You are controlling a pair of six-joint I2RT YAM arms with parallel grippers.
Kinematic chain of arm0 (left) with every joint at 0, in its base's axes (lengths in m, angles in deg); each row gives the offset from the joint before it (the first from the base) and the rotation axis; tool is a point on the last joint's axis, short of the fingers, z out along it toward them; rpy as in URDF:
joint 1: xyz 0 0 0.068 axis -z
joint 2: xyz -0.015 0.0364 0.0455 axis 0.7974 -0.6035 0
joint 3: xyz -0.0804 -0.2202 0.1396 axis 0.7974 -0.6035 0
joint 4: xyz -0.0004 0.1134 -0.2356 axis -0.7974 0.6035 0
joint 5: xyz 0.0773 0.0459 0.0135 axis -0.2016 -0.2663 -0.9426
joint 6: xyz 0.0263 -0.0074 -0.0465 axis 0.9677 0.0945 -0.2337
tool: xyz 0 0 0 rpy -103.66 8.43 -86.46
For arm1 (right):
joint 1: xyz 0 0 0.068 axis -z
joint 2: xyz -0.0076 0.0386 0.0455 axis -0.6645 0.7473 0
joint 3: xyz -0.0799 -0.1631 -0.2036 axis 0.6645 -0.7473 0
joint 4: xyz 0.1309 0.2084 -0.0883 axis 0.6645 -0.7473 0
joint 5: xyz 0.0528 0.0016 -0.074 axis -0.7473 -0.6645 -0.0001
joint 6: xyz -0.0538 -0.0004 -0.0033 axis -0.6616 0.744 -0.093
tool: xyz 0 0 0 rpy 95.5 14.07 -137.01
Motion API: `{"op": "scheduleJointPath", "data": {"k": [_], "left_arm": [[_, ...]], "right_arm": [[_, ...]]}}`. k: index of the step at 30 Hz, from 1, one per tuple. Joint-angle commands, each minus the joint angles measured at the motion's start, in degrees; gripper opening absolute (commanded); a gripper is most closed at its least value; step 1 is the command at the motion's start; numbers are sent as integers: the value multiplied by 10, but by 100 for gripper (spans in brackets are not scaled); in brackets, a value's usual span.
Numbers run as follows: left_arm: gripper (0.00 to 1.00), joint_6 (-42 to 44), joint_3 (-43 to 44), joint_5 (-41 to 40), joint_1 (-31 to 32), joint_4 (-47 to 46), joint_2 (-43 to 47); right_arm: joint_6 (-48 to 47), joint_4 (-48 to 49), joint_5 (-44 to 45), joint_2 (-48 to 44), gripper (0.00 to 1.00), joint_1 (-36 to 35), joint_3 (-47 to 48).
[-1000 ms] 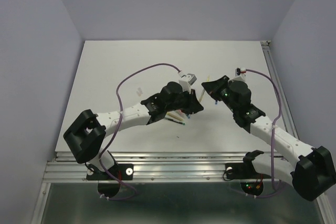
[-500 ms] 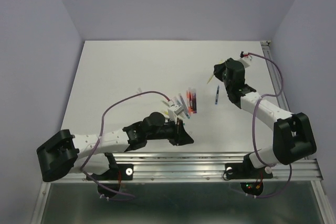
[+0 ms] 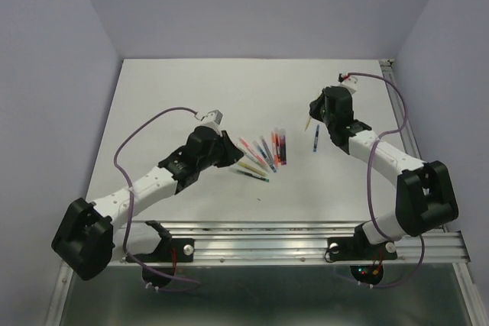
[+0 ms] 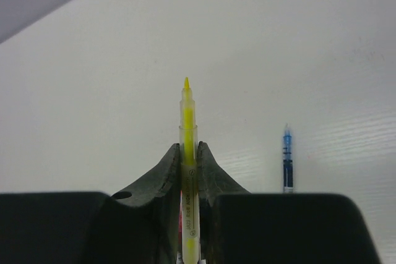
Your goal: Open the pen caps
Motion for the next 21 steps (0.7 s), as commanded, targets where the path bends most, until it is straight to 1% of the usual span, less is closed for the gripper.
{"op": "scheduleJointPath", "data": {"k": [1,3,4,11,16,21], "left_arm": [[0,34,65,-60,-50,86,-40],[0,35,79,-89,-61,112,-74],[0,42,85,-96,-71,117,-83],[0,66,118,-100,-95,134,-141],[0,75,133,-101,-102,141,-166],[0,81,141,-101,-103,139,-181]], "right_arm": [[-48,-66,-4,54,1,-2,20],[-52,-70,-3,77,1,-2,34],[-47,-94,1,94,1,-3,35],[-52,-128,19,165,4,-3,62],[-59,-121,18,188,6,-3,69],[-59,-126,26,199,13,-3,77]]}}
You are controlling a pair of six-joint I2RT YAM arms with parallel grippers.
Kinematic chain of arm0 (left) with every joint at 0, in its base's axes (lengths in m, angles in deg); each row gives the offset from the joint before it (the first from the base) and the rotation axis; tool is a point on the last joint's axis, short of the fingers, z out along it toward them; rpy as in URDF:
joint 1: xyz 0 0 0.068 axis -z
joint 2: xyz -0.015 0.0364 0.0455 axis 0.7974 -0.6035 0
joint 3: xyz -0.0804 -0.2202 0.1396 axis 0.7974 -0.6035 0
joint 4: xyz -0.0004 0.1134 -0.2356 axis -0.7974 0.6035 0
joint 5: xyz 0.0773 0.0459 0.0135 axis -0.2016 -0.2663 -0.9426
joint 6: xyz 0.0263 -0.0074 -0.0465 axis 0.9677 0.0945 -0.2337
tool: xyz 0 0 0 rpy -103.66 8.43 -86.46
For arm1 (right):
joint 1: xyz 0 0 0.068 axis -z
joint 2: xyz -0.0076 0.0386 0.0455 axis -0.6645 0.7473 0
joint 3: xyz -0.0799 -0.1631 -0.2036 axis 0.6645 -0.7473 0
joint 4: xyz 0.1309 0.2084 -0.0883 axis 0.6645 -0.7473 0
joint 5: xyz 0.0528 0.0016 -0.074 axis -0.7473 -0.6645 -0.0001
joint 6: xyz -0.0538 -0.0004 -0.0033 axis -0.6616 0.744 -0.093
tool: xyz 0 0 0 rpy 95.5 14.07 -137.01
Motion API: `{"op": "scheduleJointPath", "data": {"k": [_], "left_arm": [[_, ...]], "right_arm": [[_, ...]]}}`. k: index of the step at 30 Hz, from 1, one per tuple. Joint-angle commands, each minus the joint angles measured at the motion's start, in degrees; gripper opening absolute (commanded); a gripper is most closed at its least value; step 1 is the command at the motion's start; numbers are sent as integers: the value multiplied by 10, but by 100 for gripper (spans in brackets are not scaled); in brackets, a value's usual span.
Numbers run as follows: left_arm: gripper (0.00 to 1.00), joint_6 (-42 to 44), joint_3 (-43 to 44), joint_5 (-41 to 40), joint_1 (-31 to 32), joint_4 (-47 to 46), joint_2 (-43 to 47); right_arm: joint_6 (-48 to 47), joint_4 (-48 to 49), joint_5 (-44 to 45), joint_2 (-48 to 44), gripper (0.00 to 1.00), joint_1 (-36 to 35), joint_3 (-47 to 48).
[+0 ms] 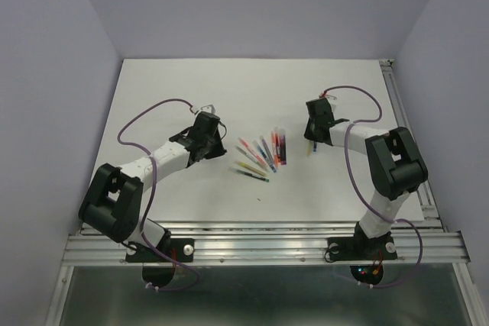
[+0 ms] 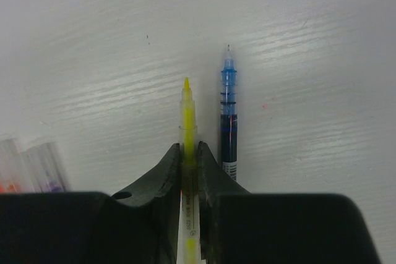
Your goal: Open the pen caps
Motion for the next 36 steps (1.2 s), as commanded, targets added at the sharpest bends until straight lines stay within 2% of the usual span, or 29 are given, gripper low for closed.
{"op": "scheduleJointPath", "data": {"k": [1,5,17,20,25,28,29,31,32,34,36], "left_arm": [[0,19,26,-10,-4,4,-3],[0,22,32,-10,-4,4,-8],[0,18,29,-15,-6,5,-5],[0,17,30,-17,-7,4,3],[0,14,45,-31,-15,13,-7],[0,13,54,-35,-23,17,-22],[0,13,59,-38,-26,21,-32],[0,12,67,-48,-32,28,-46],[0,15,75,-48,-40,31,-60],[0,16,82,-48,-47,33,-75],[0,17,92,-53,-55,31,-94]], "right_arm": [[-8,-1,23,8,14,-3,40],[-2,-10,29,12,23,-3,47],[6,-39,30,-2,29,-3,75],[4,-35,15,-25,32,-3,70],[7,7,-6,-119,34,-4,17],[9,42,-25,-199,53,-3,-38],[7,49,-30,-217,65,-3,-51],[5,51,-41,-253,75,-3,-83],[1,51,-42,-286,87,-3,-93],[0,51,-49,-320,100,-3,-113],[-10,51,-59,-360,100,-4,-137]]}}
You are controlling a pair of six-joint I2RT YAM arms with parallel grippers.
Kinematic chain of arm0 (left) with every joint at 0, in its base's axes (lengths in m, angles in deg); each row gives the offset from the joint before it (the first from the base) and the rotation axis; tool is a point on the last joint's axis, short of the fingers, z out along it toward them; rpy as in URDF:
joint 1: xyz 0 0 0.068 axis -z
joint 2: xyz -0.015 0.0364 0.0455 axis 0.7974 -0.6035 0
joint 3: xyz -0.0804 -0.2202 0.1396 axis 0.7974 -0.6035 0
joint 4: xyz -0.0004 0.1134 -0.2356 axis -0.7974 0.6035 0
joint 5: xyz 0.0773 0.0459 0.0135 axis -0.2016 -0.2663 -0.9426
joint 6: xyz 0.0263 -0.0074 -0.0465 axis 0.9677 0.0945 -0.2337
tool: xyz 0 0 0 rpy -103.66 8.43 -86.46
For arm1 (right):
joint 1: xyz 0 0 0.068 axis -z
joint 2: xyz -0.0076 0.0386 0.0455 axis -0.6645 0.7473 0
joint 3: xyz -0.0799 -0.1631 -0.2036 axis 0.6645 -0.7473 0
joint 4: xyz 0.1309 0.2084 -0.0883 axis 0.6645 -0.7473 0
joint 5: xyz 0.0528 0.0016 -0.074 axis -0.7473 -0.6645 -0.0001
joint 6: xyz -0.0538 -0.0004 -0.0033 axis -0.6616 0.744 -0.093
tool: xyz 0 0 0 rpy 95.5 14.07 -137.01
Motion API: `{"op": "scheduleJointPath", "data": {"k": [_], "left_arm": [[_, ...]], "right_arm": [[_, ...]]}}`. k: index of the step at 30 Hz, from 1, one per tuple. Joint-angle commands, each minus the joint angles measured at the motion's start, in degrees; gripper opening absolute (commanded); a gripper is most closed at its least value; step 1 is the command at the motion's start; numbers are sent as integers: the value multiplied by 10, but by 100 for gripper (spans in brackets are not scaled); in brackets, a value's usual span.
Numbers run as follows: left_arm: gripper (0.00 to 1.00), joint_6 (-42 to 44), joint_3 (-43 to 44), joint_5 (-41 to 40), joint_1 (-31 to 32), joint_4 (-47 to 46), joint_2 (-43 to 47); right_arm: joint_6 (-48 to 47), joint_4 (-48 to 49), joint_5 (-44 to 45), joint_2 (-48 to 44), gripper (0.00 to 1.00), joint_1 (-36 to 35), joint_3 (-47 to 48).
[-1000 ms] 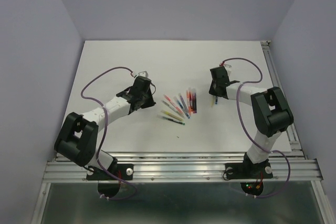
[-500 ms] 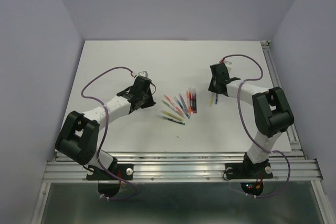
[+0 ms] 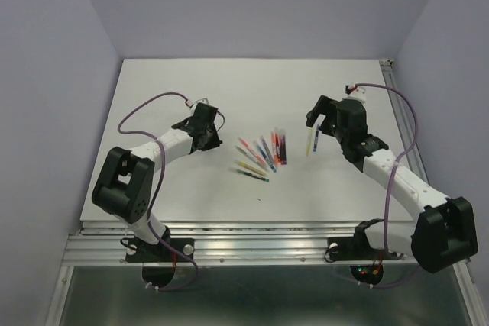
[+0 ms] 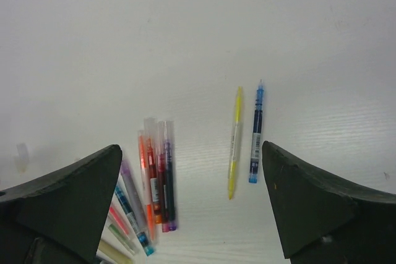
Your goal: Open the pen caps
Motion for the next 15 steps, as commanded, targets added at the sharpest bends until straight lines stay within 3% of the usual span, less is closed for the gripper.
{"op": "scheduleJointPath", "data": {"k": [1,15], "left_arm": [[0,8,33,-24,-17,11,-25],[7,12,86,-46,-44,36,-113]], "right_arm": [[-22,22,-32,-62,100,-3,-46],[-40,-31,-32,-121,100,-3,-61]]}}
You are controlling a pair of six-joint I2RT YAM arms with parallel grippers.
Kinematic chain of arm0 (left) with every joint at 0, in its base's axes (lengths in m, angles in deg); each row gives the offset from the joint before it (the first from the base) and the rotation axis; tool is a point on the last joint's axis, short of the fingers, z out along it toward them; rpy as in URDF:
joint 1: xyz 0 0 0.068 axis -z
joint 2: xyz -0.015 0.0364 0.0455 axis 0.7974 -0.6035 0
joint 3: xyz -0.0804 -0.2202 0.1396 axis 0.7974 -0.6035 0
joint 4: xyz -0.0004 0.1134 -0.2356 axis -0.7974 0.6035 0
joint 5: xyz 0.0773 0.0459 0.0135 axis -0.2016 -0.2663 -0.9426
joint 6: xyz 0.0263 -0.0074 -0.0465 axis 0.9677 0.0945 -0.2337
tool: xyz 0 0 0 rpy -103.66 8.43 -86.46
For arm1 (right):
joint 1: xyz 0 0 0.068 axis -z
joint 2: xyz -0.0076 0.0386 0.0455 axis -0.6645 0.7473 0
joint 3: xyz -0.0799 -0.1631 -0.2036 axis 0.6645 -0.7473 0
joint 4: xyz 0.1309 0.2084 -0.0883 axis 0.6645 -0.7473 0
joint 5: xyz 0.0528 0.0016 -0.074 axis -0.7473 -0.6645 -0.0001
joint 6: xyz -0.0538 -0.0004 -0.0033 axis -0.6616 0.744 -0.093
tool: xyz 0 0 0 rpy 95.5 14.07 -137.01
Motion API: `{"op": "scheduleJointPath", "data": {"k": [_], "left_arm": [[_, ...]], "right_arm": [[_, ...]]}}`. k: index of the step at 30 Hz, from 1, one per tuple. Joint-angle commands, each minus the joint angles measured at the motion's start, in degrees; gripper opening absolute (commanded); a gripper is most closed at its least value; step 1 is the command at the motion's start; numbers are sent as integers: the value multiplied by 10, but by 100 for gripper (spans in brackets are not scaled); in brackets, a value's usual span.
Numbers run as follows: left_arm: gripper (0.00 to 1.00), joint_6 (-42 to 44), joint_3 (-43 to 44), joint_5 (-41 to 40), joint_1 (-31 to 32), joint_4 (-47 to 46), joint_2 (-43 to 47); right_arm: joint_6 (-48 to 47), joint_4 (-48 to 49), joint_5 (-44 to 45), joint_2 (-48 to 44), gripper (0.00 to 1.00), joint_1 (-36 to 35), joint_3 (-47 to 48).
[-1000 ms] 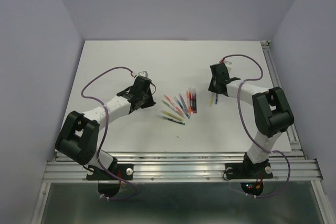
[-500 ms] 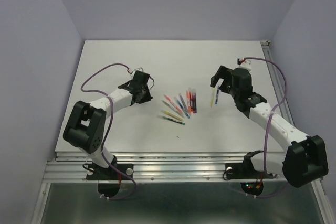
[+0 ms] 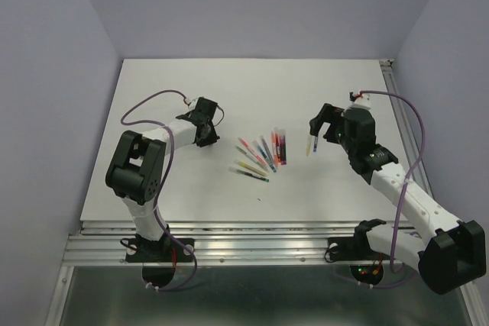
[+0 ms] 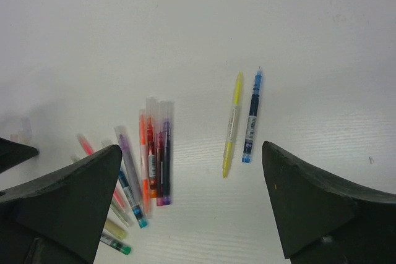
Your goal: Open the pen caps
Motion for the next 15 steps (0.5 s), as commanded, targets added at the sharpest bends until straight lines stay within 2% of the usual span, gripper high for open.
{"op": "scheduleJointPath", "data": {"k": [1,4,10,15], "left_arm": [[9,12,22,-18,-7,19,-3],[18,13,25,-19,-7,25,-8],[45,12,21,-13,-7,33,7],[55,19,13,-1,-7,30,36]], "right_arm": [[-12,-4,-1,-11,100,-3,-7],[-11,-9,6,-11,100,-4,-5],[-10,-20,8,-12,100,-4,-1],[-7,-22,8,-17,100,-3,0]]}}
